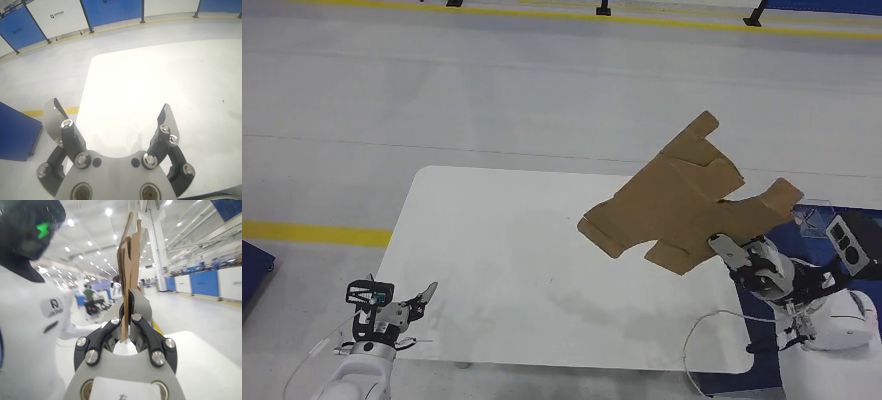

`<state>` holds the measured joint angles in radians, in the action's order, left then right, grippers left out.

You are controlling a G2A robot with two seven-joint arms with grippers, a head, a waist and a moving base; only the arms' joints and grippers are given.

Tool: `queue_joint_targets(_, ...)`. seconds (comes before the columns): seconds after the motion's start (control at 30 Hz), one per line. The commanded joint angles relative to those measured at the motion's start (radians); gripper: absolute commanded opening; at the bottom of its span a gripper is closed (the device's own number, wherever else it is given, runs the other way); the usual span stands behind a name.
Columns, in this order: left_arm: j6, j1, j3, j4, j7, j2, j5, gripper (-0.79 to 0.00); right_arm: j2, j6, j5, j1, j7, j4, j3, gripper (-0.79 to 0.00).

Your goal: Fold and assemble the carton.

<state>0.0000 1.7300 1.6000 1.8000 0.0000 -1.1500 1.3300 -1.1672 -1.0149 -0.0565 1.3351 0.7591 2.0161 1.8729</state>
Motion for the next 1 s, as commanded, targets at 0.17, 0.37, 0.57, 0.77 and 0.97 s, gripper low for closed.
queue_joint_targets(0.17, 0.0, 0.0, 0.0, 0.0, 0.0, 0.0, 0.0, 0.0, -0.016, 0.003, 0.623, -0.04, -0.298, 0.241, 0.246, -0.785)
queue_joint_targets(0.37, 0.0, 0.0, 0.0, 0.0, 0.0, 0.0, 0.0, 0.0, -0.005, 0.003, 1.187, -0.057, -0.711, 0.334, 0.349, -0.785)
queue_joint_targets(0.57, 0.0, 0.0, 0.0, 0.0, 0.0, 0.0, 0.0, 0.0, 0.02, 0.094, 1.809, -0.023, -1.23, 0.334, 0.358, -0.785)
queue_joint_targets(0.77, 0.0, 0.0, 0.0, 0.0, 0.0, 0.0, 0.0, 0.0, 0.029, 0.508, 2.286, 0.203, -1.585, 0.334, 0.28, -0.785)
queue_joint_targets(0.97, 0.0, 0.0, 0.0, 0.0, 0.0, 0.0, 0.0, 0.0, 0.022, 0.795, 2.464, 0.373, -1.669, 0.334, 0.21, -0.785)
